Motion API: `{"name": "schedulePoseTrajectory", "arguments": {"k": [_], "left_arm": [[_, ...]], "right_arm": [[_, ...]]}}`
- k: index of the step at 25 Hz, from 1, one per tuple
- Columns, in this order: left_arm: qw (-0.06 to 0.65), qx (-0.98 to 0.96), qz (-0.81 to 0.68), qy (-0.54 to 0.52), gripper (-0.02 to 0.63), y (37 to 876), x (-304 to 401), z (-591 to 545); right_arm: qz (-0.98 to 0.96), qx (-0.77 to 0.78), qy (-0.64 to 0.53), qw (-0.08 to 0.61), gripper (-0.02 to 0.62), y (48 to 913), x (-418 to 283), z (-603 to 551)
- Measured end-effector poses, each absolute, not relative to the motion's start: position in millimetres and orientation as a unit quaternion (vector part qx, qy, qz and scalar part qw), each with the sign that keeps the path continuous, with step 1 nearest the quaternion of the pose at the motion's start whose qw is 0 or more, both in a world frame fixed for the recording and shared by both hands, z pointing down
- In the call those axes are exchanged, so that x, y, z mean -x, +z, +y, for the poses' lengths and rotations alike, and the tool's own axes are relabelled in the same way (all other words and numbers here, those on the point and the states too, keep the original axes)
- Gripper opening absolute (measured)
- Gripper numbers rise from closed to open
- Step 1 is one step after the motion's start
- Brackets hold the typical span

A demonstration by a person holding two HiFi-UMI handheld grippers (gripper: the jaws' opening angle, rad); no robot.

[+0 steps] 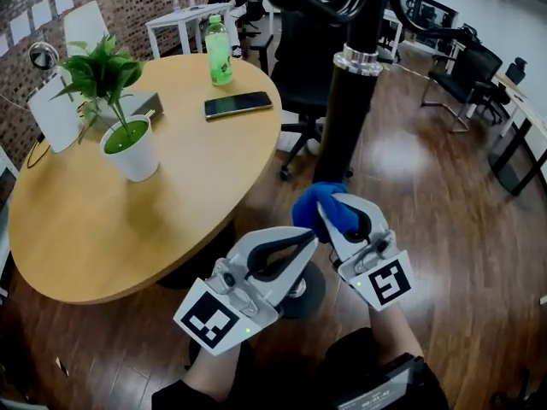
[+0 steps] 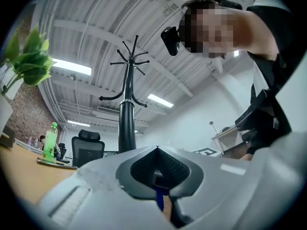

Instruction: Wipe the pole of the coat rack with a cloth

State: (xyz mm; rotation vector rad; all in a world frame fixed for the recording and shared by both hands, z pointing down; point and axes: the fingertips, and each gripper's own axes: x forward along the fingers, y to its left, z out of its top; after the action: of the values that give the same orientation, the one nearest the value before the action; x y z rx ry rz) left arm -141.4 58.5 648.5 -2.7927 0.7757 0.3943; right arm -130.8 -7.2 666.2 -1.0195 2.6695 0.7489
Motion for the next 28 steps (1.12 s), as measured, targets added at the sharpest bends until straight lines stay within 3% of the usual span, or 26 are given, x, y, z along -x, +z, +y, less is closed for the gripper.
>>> {"name": "schedulePoseTrajectory", "arguments": {"k": [8, 15, 23, 28], "left_arm": [[0.102, 0.949, 0.272, 0.122, -0.006, 703.4, 148.6, 57.8], [0.093, 0.948, 0.282, 0.114, -0.006, 727.6, 156.5, 54.1], [0.079, 0.952, 0.284, 0.085, -0.006, 757.2, 154.7, 49.6], [0.072, 0.95, 0.292, 0.076, -0.006, 767.5, 159.2, 48.8]], "right_arm": [[0.909, 0.337, 0.238, 0.06, 0.021, 783.1, 136.1, -7.2], [0.914, 0.316, 0.208, -0.148, 0.021, 934.2, 139.2, -13.3], [0.919, 0.264, 0.131, -0.262, 0.022, 1087.1, 149.6, -11.8], [0.911, 0.259, 0.123, -0.297, 0.023, 1113.7, 147.1, -10.5]]}}
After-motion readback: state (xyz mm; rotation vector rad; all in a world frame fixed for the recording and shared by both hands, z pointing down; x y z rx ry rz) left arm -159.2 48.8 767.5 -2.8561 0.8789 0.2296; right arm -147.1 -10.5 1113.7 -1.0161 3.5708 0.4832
